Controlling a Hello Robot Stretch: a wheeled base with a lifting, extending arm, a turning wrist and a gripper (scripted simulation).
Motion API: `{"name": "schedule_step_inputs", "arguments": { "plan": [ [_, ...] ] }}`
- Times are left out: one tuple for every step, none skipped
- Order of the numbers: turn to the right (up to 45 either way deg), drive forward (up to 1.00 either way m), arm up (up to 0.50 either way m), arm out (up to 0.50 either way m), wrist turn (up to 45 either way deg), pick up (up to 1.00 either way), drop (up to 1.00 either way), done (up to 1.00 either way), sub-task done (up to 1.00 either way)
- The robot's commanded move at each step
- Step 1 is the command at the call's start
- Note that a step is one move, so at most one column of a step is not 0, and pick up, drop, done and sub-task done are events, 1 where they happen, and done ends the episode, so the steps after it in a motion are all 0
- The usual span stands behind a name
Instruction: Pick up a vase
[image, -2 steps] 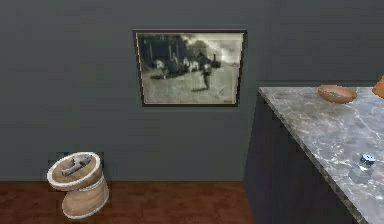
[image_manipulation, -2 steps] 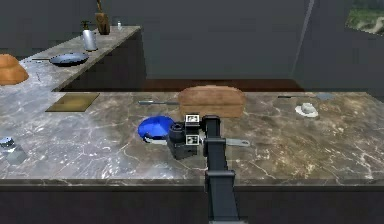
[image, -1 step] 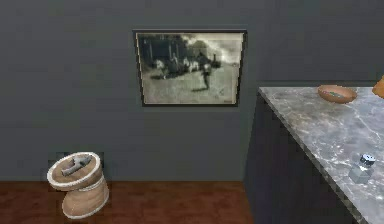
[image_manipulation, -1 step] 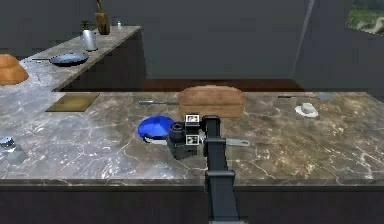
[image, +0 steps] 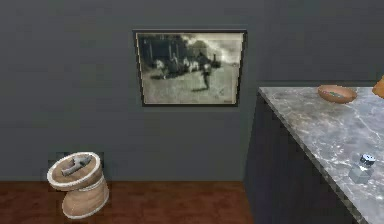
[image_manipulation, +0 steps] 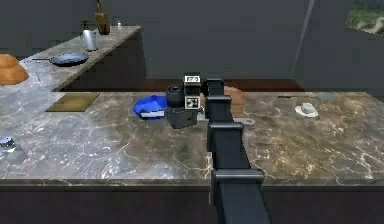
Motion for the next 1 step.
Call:
{"name": "schedule_step_inputs", "arguments": {
  "plan": [
    [0.0, 0.00, 0.00, 0.00, 0.0, 0.00, 0.00, 1.00, 0.00]
  ]
}}
